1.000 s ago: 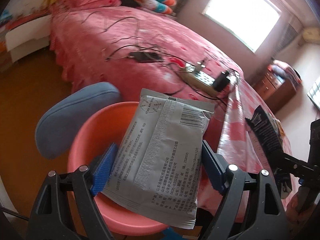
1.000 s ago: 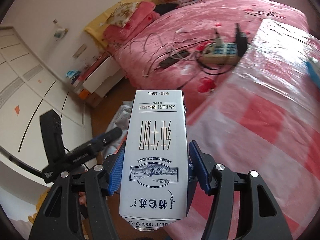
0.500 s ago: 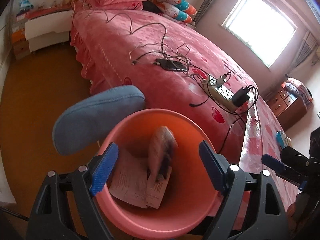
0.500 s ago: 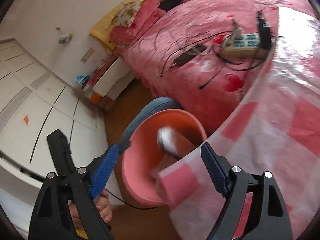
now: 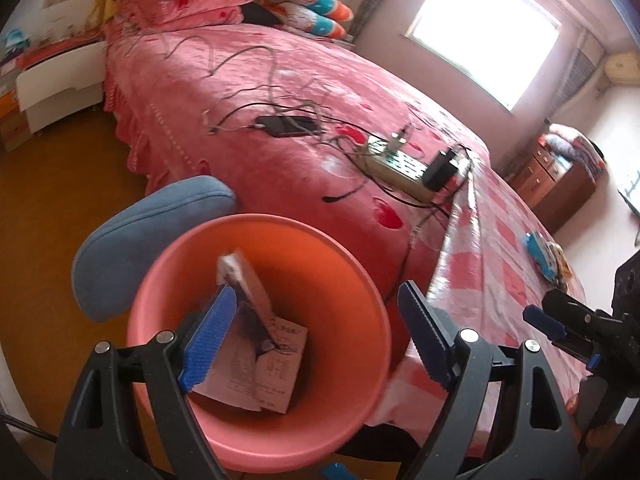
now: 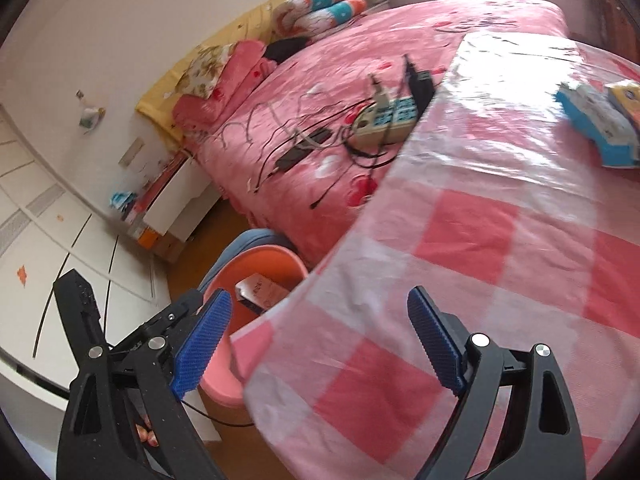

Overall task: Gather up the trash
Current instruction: 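Carry the grey packet and milk carton to the orange bin and release them, then move both open tools back to the table toward the snack packs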

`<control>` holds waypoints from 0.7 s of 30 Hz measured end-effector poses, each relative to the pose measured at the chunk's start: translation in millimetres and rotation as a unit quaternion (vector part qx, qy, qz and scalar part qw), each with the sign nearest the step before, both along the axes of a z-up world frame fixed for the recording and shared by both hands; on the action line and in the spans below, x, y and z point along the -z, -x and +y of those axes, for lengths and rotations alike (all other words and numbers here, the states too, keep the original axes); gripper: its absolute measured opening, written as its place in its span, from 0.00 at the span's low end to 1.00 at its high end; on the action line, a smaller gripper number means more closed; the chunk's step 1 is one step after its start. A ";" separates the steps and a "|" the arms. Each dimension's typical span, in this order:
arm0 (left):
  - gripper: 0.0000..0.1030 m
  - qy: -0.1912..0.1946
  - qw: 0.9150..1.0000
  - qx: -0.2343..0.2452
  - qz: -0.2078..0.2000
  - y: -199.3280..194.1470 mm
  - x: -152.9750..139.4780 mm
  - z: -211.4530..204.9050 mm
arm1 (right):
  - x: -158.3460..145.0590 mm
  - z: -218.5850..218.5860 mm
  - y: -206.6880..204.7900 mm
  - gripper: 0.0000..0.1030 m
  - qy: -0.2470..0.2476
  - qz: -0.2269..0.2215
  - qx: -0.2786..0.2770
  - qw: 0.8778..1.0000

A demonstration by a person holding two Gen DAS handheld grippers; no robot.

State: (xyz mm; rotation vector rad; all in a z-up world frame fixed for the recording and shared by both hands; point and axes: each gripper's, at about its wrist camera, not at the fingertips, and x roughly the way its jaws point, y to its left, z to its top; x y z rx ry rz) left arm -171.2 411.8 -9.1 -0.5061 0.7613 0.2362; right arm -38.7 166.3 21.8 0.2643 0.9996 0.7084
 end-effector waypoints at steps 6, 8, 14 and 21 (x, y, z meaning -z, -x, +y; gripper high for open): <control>0.82 -0.007 0.999 0.033 -0.005 -11.4 -13.2 -29.4 | -2.0 -31.2 -1.1 0.89 0.015 -0.013 0.039 0.999; 0.82 -0.011 0.999 0.043 -0.008 -14.8 -18.5 -41.1 | -2.7 -41.4 -0.8 0.89 0.022 -0.020 0.050 0.998; 0.85 -0.016 0.998 0.067 -0.012 -22.6 -29.1 -67.7 | -7.7 -71.3 1.5 0.89 0.043 -0.047 0.083 0.994; 0.85 -0.020 0.995 0.094 -0.011 -34.1 -36.8 -100.8 | -15.1 -102.0 8.1 0.89 0.056 -0.073 0.109 0.990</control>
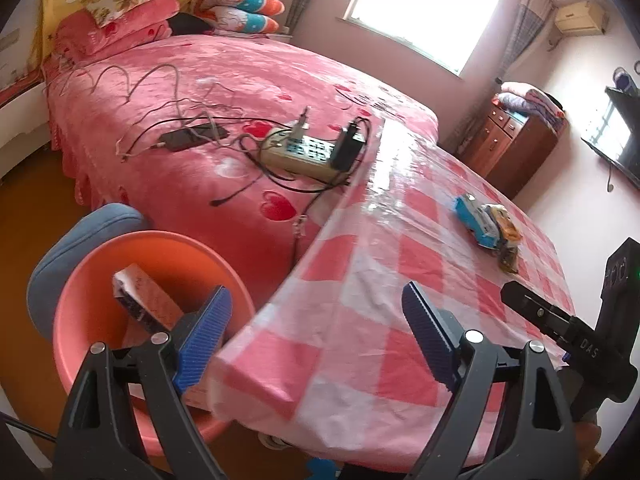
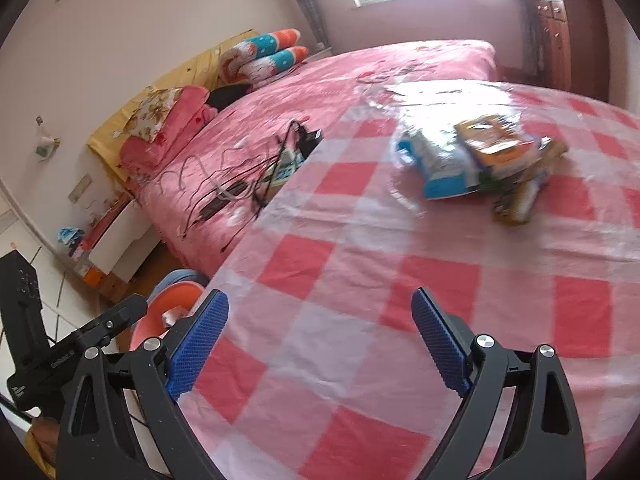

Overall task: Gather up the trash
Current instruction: 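Move both open tools back to the table toward the snack packs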

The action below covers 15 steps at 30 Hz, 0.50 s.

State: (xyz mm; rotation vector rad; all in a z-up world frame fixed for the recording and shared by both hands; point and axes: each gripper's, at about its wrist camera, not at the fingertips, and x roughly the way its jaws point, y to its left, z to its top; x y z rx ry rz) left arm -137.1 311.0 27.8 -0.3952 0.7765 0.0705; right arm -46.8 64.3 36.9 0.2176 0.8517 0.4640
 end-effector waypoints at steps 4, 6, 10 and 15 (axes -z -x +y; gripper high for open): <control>0.85 -0.003 1.000 0.014 0.000 -5.6 -4.2 -16.3 | -6.4 -15.1 1.6 0.89 0.002 -0.014 0.014 1.000; 0.85 -0.005 1.000 0.021 0.001 -8.5 -6.0 -24.0 | -10.1 -22.9 2.0 0.89 0.008 -0.024 0.022 0.999; 0.85 -0.009 0.999 0.035 0.000 -15.0 -9.6 -39.6 | -14.3 -32.7 1.9 0.89 0.011 -0.035 0.033 0.999; 0.85 -0.011 0.999 0.047 0.000 -21.8 -12.0 -57.2 | -15.5 -47.0 4.1 0.89 0.022 -0.048 0.047 0.997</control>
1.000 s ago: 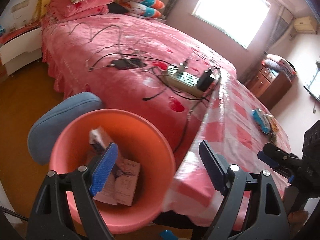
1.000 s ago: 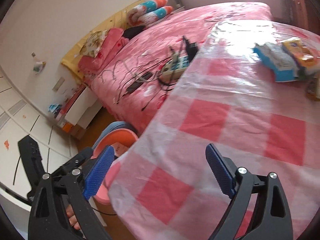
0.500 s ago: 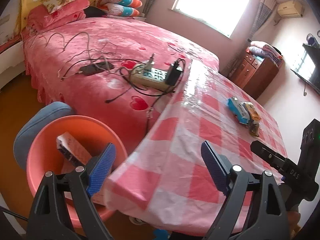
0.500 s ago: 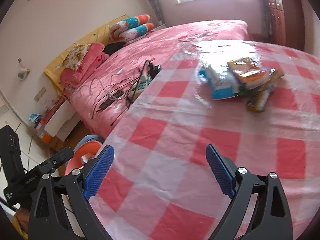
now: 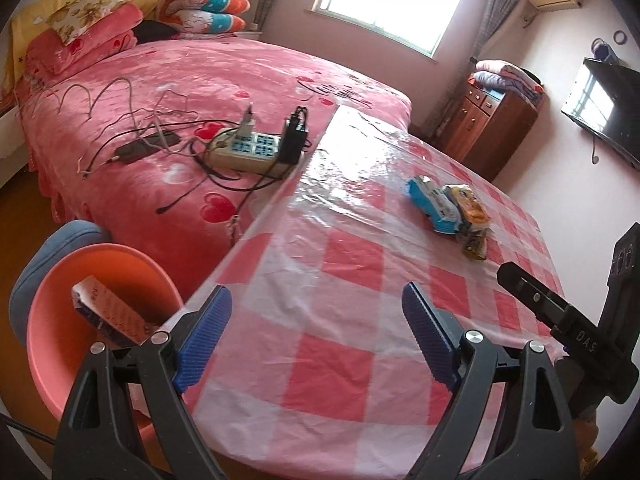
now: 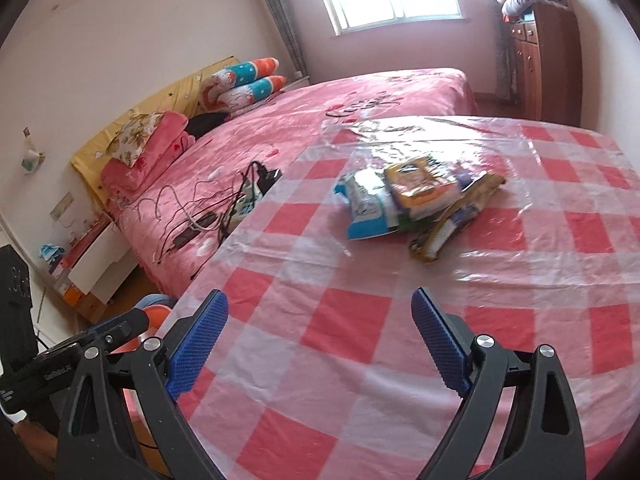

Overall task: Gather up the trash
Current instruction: 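Move both open tools back to the table toward the snack packs, then lower the left tool onto the Vinda tissue pack and close on it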

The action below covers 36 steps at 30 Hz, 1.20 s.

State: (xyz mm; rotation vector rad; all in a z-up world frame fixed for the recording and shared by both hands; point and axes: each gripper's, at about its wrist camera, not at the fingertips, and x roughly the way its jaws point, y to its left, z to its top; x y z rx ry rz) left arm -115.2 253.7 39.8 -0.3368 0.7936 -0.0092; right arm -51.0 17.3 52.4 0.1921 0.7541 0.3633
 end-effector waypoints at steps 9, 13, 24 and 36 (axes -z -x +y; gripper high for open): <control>0.85 -0.007 1.000 0.022 0.002 -11.8 -1.9 -28.7 | -0.3 -29.5 -3.8 0.89 0.014 -0.012 0.036 0.999; 0.85 -0.010 0.999 0.032 0.005 -18.2 -1.8 -40.7 | -1.5 -43.6 -5.9 0.89 0.022 -0.020 0.056 0.998; 0.85 -0.018 0.998 0.063 0.006 -39.6 -4.1 -79.5 | 3.8 -77.9 -14.1 0.89 0.044 -0.019 0.101 0.994; 0.85 -0.021 0.997 0.079 -0.009 -83.8 -20.0 -120.0 | 10.7 -122.5 -25.8 0.89 0.024 0.005 0.138 0.990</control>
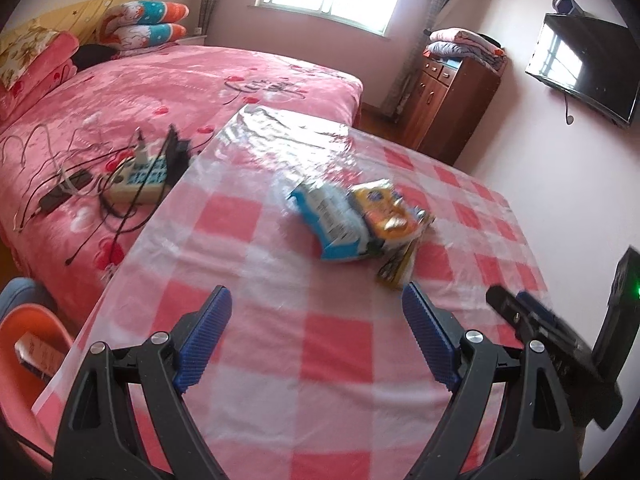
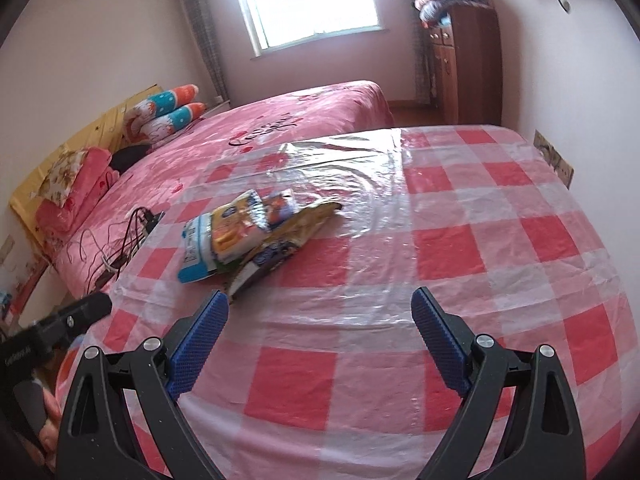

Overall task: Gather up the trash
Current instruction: 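Lower the left tool onto the Vinda tissue pack and close on it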

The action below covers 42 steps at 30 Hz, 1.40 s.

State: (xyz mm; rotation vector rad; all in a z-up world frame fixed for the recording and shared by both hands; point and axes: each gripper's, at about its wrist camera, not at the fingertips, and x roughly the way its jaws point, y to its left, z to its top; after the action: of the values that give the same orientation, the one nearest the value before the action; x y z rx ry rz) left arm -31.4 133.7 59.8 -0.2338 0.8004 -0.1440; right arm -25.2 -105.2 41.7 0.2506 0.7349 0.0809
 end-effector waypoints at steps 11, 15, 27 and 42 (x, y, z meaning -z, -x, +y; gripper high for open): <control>0.85 0.002 1.000 0.007 -0.010 -72.0 -13.8 -50.6 | 2.1 -52.3 -3.1 0.89 -0.055 0.011 0.045 0.997; 0.85 -0.004 1.000 -0.016 0.009 -106.1 -4.5 -63.5 | 3.3 -60.3 -3.1 0.89 -0.067 0.017 0.048 0.996; 0.85 -0.038 0.992 -0.085 0.083 -181.2 29.2 -62.7 | 4.4 -65.4 -5.2 0.89 -0.082 0.019 0.040 0.996; 0.85 -0.079 0.992 -0.011 0.099 -149.5 44.0 -89.0 | 6.6 -72.8 -6.2 0.89 -0.093 0.024 0.044 0.994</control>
State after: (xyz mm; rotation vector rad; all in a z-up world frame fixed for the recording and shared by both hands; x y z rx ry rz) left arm 118.1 44.7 15.8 -0.1085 1.0006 -0.0365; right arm -19.0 -178.0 35.1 0.4636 0.7645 0.0592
